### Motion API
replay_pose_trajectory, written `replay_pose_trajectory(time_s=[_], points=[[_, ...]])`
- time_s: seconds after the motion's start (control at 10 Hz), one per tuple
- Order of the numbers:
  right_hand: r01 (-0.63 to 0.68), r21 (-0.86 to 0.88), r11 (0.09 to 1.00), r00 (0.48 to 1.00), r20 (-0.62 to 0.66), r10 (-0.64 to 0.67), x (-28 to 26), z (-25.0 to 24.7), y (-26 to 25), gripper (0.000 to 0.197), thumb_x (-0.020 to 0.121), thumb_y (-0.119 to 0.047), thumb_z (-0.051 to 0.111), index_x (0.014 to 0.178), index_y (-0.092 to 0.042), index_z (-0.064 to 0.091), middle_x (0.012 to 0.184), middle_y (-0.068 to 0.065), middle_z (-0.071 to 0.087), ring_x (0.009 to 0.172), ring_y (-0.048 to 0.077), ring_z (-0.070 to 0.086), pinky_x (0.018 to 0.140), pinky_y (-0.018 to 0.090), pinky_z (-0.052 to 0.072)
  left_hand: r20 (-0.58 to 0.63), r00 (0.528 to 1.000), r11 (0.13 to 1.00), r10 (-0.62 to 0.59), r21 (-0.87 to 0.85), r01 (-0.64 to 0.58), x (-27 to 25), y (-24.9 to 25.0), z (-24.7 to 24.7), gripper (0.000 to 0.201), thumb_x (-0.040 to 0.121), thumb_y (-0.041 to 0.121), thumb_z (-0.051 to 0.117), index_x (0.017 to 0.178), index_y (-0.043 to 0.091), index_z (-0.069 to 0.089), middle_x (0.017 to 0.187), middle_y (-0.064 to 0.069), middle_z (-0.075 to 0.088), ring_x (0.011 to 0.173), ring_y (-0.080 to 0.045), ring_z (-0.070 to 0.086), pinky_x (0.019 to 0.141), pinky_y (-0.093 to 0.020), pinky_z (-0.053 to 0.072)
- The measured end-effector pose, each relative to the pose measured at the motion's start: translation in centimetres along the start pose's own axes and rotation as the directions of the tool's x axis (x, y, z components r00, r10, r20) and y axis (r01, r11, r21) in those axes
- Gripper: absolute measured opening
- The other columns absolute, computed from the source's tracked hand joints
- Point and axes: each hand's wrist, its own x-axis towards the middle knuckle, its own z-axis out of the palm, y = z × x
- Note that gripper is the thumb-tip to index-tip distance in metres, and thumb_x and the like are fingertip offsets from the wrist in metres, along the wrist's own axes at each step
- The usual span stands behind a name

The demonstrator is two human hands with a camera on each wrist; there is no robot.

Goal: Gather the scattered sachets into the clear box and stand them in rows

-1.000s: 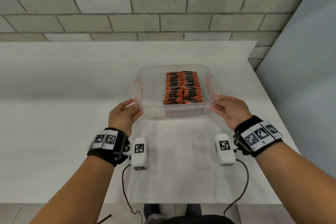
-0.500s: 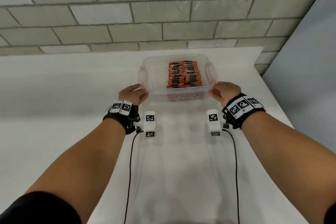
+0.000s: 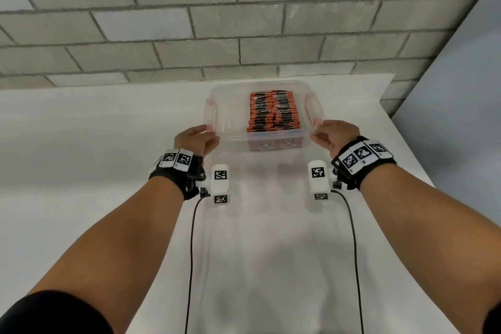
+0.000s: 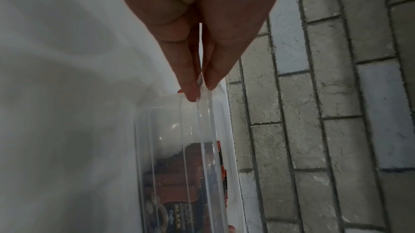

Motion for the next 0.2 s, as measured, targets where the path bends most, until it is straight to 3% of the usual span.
replay_pose_trajectory(time_s=[0.1,0.2], points=[[-0.008,-0.001,1.000,0.999,-0.035,0.008,-0.6,0.2,0.0,0.008,0.091,-0.003,0.058,0.098,-0.005,0.055,0.087,0.011,0.062,0.073,0.020,0.059,0.068,0.030,0.057,0.029,0.999,0.998,-0.017,0.062,0.015,-0.7,0.9,-0.2,0.025,0.089,0.000,0.063,0.113,0.007,0.060,0.092,-0.009,0.064,0.085,-0.025,0.062,0.066,-0.033,0.058],[-0.046,0.045,0.998,0.998,-0.051,0.048,-1.9,-1.5,0.6,0.015,0.092,-0.017,0.060,0.105,-0.009,0.056,0.091,0.008,0.052,0.077,0.024,0.055,0.068,0.036,0.053,0.024,1.000,0.997,-0.017,0.076,0.016,-2.7,1.2,-2.1,0.021,0.093,0.020,0.062,0.113,0.012,0.060,0.106,-0.007,0.058,0.094,-0.025,0.059,0.074,-0.038,0.054]])
